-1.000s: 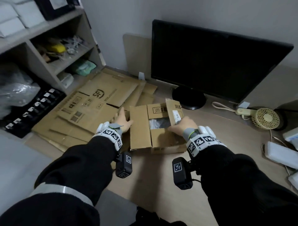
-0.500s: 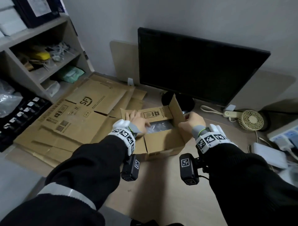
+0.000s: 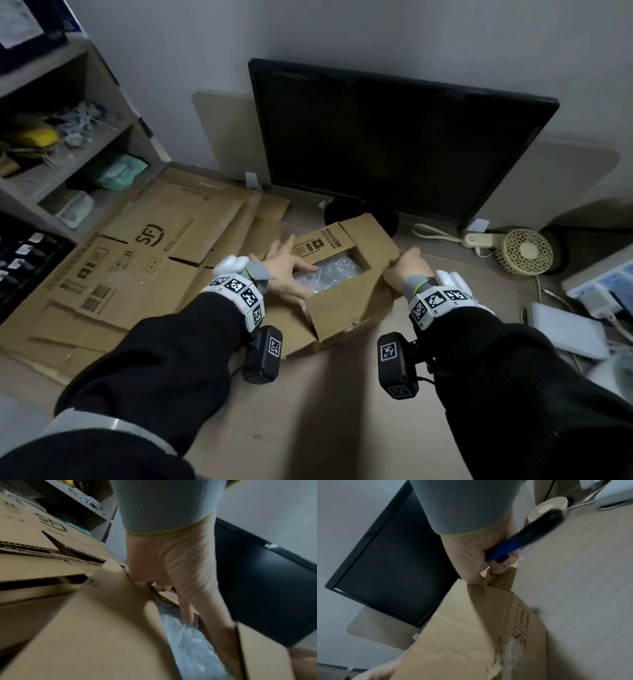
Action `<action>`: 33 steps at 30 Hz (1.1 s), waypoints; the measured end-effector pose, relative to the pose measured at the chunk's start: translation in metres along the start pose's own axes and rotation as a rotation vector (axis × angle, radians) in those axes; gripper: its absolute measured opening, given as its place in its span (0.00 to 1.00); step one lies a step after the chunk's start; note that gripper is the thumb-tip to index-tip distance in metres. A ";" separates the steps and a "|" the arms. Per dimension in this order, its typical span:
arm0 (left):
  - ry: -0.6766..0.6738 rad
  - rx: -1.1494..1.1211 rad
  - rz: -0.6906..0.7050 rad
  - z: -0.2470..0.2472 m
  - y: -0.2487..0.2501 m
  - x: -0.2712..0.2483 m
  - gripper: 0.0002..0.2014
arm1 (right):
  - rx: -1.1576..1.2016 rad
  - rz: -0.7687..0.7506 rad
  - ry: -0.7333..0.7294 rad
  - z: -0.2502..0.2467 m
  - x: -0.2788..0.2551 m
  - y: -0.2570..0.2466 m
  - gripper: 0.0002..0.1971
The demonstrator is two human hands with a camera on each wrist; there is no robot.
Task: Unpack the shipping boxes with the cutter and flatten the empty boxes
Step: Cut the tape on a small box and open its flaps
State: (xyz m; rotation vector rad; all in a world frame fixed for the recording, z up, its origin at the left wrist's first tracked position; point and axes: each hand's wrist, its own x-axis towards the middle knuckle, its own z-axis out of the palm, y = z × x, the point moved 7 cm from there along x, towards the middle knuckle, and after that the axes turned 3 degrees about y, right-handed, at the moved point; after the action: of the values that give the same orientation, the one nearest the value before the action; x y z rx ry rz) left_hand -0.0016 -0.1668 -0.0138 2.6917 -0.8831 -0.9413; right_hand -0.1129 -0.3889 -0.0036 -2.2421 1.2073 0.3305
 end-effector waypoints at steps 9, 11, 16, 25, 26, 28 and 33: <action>0.047 0.235 -0.077 0.027 -0.014 0.013 0.39 | 0.324 0.034 -0.124 0.009 0.016 -0.002 0.53; 0.102 0.235 -0.065 0.025 -0.015 0.015 0.37 | 0.344 0.021 -0.157 0.012 0.015 0.000 0.58; -0.035 0.294 -0.099 0.024 -0.012 0.011 0.57 | 0.310 -0.159 -0.238 0.000 -0.003 -0.001 0.62; 0.150 0.120 -0.018 0.023 -0.003 -0.003 0.55 | -0.150 -0.296 -0.191 0.015 -0.036 0.025 0.70; 0.184 0.075 -0.007 0.022 -0.003 -0.005 0.54 | -0.166 -0.291 -0.162 0.016 -0.037 0.026 0.69; 0.256 -0.009 -0.001 0.015 -0.005 -0.012 0.54 | -0.157 -0.269 -0.081 0.015 -0.039 0.025 0.64; 0.475 -0.274 -0.061 -0.017 -0.021 -0.029 0.51 | -0.119 -0.247 0.127 0.003 -0.035 0.018 0.35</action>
State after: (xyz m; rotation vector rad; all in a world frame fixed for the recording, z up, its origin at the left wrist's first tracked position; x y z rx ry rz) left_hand 0.0006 -0.1337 0.0080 2.5424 -0.5314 -0.3635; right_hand -0.1472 -0.3704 0.0036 -2.5153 0.9795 0.1691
